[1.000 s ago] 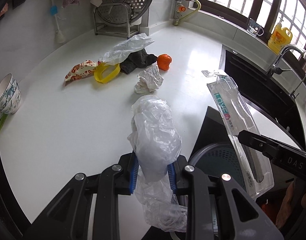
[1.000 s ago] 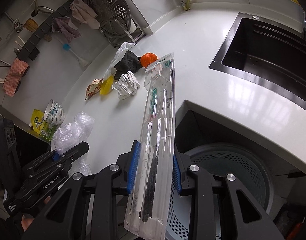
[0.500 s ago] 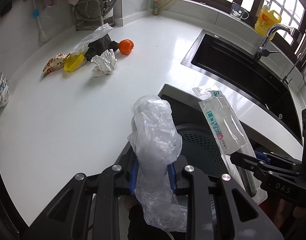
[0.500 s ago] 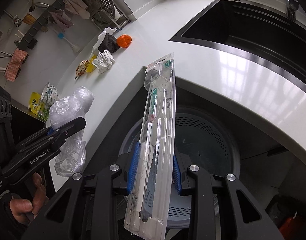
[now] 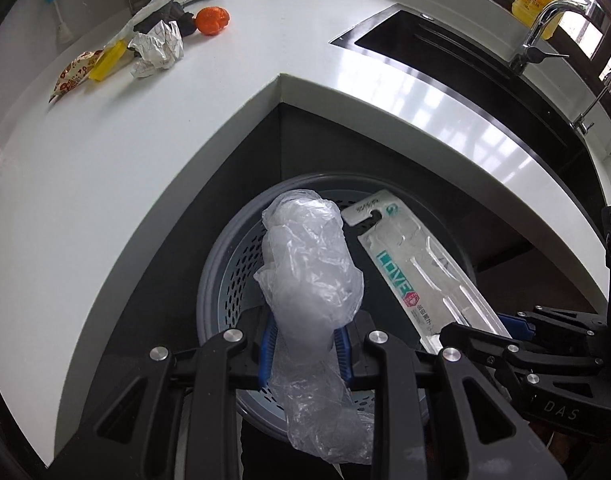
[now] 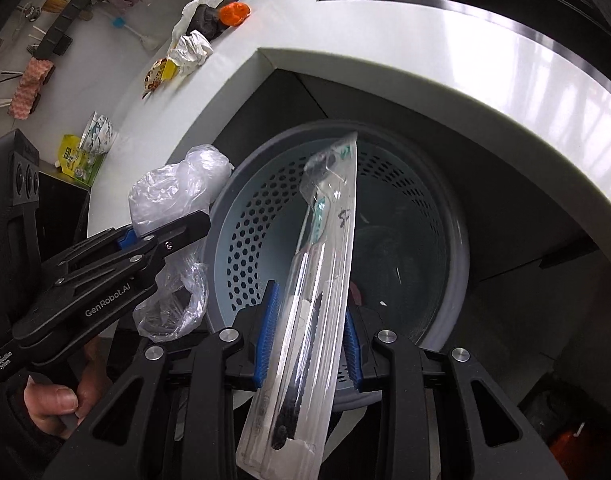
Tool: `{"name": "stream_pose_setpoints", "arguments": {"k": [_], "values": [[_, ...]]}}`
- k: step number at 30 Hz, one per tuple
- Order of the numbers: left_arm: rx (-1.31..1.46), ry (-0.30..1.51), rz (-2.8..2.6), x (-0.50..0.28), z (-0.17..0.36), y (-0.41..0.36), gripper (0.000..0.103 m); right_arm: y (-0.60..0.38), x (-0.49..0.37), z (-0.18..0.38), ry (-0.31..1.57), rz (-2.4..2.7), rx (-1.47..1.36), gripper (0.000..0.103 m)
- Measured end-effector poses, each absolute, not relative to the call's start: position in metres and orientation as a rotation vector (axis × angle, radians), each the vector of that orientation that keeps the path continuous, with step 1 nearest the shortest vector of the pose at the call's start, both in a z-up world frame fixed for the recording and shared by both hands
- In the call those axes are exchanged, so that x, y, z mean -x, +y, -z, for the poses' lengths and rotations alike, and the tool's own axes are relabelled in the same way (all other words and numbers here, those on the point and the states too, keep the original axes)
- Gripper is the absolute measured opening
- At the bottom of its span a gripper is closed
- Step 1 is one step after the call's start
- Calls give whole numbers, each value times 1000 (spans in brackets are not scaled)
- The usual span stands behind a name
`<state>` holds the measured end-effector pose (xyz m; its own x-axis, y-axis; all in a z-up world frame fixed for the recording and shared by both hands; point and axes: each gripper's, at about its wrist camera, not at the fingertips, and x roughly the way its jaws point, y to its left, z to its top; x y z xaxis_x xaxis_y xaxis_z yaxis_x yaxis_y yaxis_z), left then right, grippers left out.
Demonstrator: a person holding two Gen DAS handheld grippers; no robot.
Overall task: Collect trash
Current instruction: 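Open both tools to drop the bag and package into the bin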
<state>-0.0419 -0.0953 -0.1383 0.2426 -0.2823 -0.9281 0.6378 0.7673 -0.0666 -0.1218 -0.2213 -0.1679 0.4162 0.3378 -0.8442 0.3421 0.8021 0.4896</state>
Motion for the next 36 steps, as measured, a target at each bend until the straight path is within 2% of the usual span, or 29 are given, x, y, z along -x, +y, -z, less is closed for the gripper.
{"name": "stream_pose_setpoints", "arguments": {"k": [4, 10, 11, 12, 13, 15, 21, 26, 30, 36], "values": [[-354, 1206, 640, 45, 156, -97, 25, -216, 116, 182, 1228, -23, -673, 23], [-345, 1253, 609, 42, 177, -99, 28, -220, 108, 194, 1257, -29, -694, 23], [-342, 1257, 603, 42, 179, -99, 30, -222, 108, 195, 1256, -26, -695, 23], [-339, 1259, 597, 42, 179, -98, 37, -223, 108, 195, 1255, -24, -696, 23], [-337, 1257, 591, 41, 179, -97, 49, -224, 109, 194, 1255, -23, -698, 23], [-333, 1243, 573, 41, 176, -94, 60, -225, 110, 193, 1249, -18, -705, 23], [-331, 1234, 546, 41, 169, -93, 60, -234, 116, 189, 1224, 6, -712, 24], [-323, 1220, 534, 42, 157, -89, 60, -237, 122, 181, 1206, 5, -702, 34], [-306, 1194, 523, 41, 145, -90, 68, -236, 121, 172, 1192, 0, -676, 39], [-295, 1143, 507, 40, 117, -88, 70, -238, 121, 152, 1159, -2, -634, 49]]}}
